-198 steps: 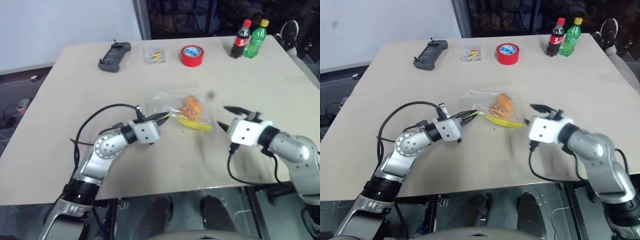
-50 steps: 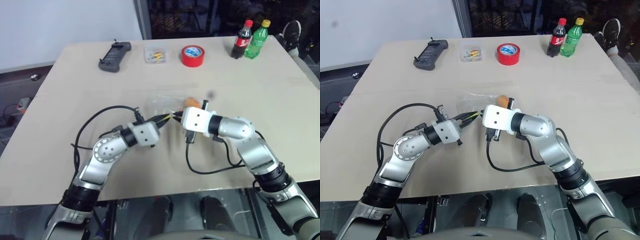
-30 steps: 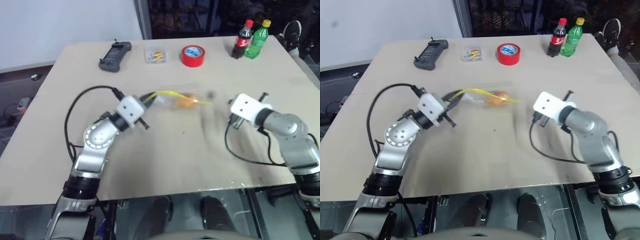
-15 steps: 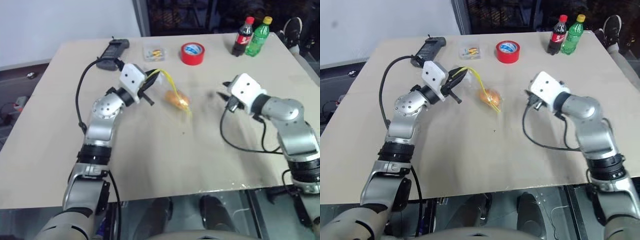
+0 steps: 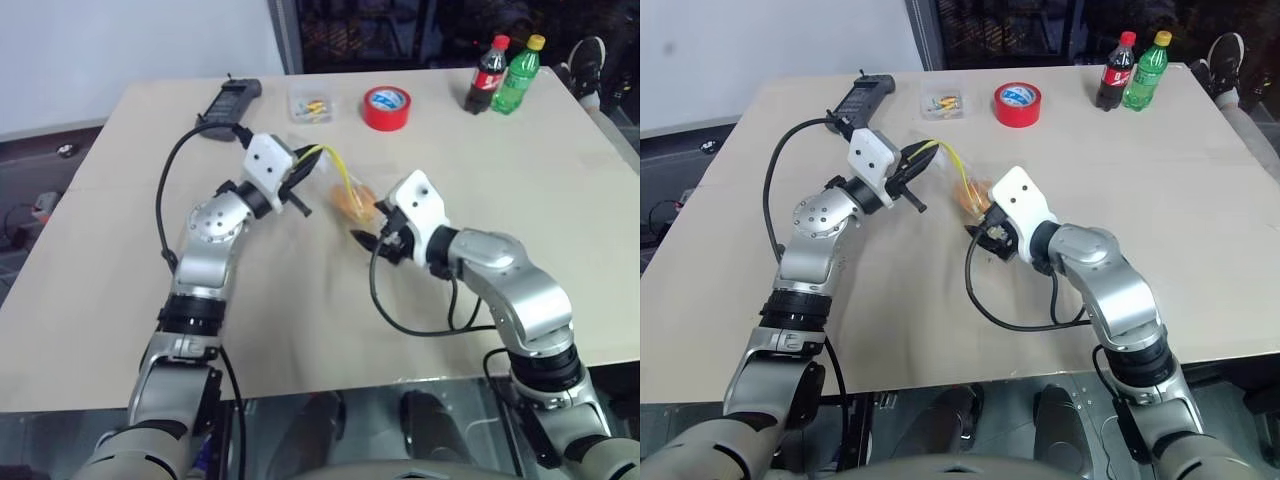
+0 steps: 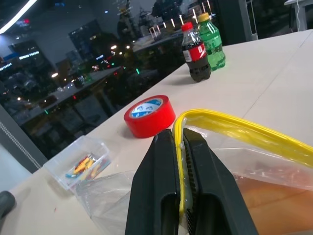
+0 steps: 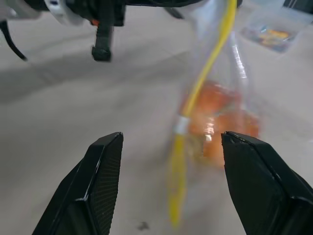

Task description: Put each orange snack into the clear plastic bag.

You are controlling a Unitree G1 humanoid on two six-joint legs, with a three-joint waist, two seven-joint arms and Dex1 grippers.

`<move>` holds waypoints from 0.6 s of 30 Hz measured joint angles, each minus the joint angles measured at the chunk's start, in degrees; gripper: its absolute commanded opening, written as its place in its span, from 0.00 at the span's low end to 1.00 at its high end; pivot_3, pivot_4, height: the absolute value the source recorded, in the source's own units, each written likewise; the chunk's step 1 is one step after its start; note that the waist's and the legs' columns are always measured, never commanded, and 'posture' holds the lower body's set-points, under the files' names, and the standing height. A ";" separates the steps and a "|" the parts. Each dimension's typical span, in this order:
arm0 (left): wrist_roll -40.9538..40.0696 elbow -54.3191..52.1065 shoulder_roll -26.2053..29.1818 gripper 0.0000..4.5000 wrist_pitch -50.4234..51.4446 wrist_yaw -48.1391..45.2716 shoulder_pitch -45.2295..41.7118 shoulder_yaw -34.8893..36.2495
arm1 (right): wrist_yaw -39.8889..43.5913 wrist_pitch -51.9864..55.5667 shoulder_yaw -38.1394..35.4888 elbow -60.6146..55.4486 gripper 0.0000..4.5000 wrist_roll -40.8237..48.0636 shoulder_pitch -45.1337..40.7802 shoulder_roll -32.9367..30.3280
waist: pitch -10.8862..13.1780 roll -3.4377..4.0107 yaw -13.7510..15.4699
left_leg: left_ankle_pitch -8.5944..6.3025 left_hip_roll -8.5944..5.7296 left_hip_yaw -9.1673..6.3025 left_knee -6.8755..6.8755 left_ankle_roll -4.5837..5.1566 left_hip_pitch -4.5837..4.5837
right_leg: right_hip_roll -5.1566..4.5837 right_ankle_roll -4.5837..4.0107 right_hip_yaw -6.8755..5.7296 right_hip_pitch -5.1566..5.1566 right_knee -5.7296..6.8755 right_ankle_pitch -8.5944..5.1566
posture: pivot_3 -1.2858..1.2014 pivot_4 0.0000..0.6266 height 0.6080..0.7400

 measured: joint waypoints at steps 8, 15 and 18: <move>0.01 -2.16 0.00 0.00 1.02 0.45 0.85 -0.01 | -3.70 0.78 0.22 3.87 0.44 1.15 -1.66 1.92 | 0.00 0.00 -0.21 | 0.00 0.00 0.10 0.00 0.00 0.00 | 0.00 0.00 0.11 -0.12 0.18 0.00 | 0.52 0.24 1.00; 0.01 -2.49 0.00 0.00 1.51 0.49 1.16 -0.02 | -4.67 0.28 0.77 5.56 0.23 1.61 -2.90 2.58 | 0.00 0.00 -0.59 | 0.01 -0.01 0.12 0.03 -0.01 0.00 | 0.00 0.00 0.13 -0.15 0.26 0.00 | 0.52 0.24 1.00; 0.01 -2.51 0.01 0.00 1.59 0.52 1.17 -0.01 | -4.92 0.20 0.77 5.74 0.23 1.86 -3.22 2.58 | 0.00 0.00 -0.80 | 0.01 -0.01 0.11 0.04 -0.01 0.00 | 0.00 0.00 0.13 -0.15 0.27 0.00 | 0.52 0.24 1.00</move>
